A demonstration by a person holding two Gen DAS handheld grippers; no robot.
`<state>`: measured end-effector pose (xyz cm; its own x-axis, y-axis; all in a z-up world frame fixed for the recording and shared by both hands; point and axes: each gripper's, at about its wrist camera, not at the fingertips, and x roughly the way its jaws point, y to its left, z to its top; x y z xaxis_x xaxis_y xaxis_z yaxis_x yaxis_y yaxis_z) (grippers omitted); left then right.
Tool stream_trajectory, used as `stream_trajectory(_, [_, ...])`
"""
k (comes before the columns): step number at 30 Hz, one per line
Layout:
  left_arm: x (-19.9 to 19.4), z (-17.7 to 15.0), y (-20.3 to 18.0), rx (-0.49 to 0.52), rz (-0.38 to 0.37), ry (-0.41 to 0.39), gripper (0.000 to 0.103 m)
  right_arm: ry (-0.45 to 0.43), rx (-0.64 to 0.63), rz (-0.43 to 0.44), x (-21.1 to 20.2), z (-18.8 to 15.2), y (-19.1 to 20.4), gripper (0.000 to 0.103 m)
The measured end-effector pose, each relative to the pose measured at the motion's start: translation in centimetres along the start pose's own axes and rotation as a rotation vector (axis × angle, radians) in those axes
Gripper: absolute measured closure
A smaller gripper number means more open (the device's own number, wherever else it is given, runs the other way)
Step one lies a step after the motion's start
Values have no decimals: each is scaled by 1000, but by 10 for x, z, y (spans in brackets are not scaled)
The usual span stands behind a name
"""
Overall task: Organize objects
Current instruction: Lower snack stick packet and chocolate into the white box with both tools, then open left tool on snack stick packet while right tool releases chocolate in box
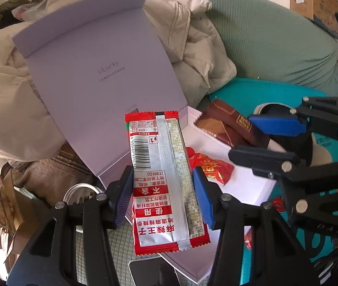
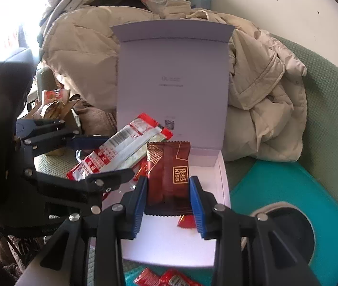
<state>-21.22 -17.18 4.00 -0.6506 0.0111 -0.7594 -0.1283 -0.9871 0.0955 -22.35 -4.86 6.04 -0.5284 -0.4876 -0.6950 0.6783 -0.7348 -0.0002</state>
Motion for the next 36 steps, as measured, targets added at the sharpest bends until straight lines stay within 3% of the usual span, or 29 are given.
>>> stream_trajectory(15, [55, -1, 6, -14, -29, 71, 55, 71, 48, -31, 55, 8, -20, 67])
stream_trajectory(36, [84, -28, -17, -5, -75, 196, 55, 210, 103, -33, 83, -46, -27, 67])
